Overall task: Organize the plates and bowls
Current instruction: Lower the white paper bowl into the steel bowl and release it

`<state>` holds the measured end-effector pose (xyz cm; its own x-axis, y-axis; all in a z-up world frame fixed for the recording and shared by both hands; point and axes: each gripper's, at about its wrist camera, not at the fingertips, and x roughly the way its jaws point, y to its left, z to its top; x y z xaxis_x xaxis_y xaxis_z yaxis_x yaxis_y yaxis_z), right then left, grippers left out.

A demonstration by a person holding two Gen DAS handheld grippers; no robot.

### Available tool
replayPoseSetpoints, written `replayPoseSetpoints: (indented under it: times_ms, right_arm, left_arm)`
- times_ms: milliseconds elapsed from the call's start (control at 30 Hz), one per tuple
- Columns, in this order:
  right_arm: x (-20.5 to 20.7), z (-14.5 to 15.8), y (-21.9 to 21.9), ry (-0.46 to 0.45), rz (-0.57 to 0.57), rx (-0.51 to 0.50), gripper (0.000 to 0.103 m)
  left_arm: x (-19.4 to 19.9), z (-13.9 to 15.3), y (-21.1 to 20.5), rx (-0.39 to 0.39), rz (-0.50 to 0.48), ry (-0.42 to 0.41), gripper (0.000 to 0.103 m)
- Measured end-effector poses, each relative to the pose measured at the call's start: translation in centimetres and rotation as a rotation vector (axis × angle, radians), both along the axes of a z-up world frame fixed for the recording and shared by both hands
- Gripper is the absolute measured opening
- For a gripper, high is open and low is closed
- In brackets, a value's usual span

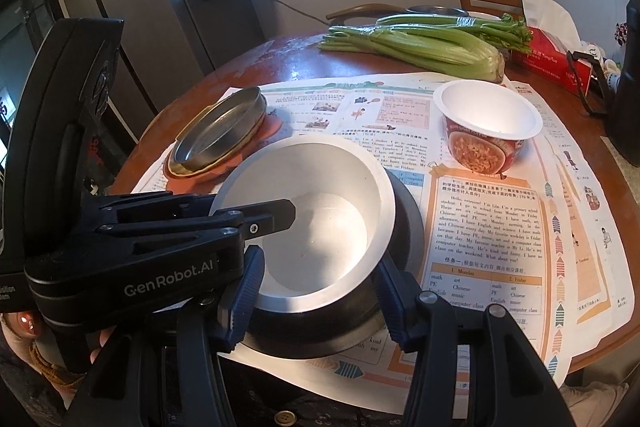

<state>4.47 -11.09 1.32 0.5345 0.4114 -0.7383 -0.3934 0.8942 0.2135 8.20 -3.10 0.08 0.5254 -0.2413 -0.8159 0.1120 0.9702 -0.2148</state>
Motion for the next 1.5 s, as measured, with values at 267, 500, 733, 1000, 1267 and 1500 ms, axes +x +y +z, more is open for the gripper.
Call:
replayPoseSetpoints:
  times_ms: [267,500,733,1000,1267,1500]
  right_arm:
    - [0.0,-0.2,0.1,-0.009,-0.011,-0.025,0.055]
    - [0.1,-0.2,-0.1,-0.015,-0.017,-0.027,0.055]
    - [0.0,0.0,-0.1,-0.024,-0.020,-0.028,0.055]
    - [-0.1,0.2,-0.4,-0.029,-0.022,-0.025,0.055]
    - [-0.3,0.6,-1.0,-0.040,-0.031,-0.013,0.055]
    - [-0.4,1.1,-1.5,-0.056,-0.041,-0.003,0.055]
  left_arm:
    - [0.2,-0.2,0.0,0.008,0.001,-0.001,0.030]
    - [0.0,-0.2,0.1,0.019,0.007,-0.008,0.030]
    - [-0.2,0.2,0.1,0.030,0.008,-0.021,0.030]
    - [-0.4,0.7,0.2,0.041,0.013,-0.039,0.030]
    - [-0.8,1.4,0.3,0.046,0.023,-0.056,0.030]
    - [-1.1,2.2,0.3,0.054,0.027,-0.073,0.030]
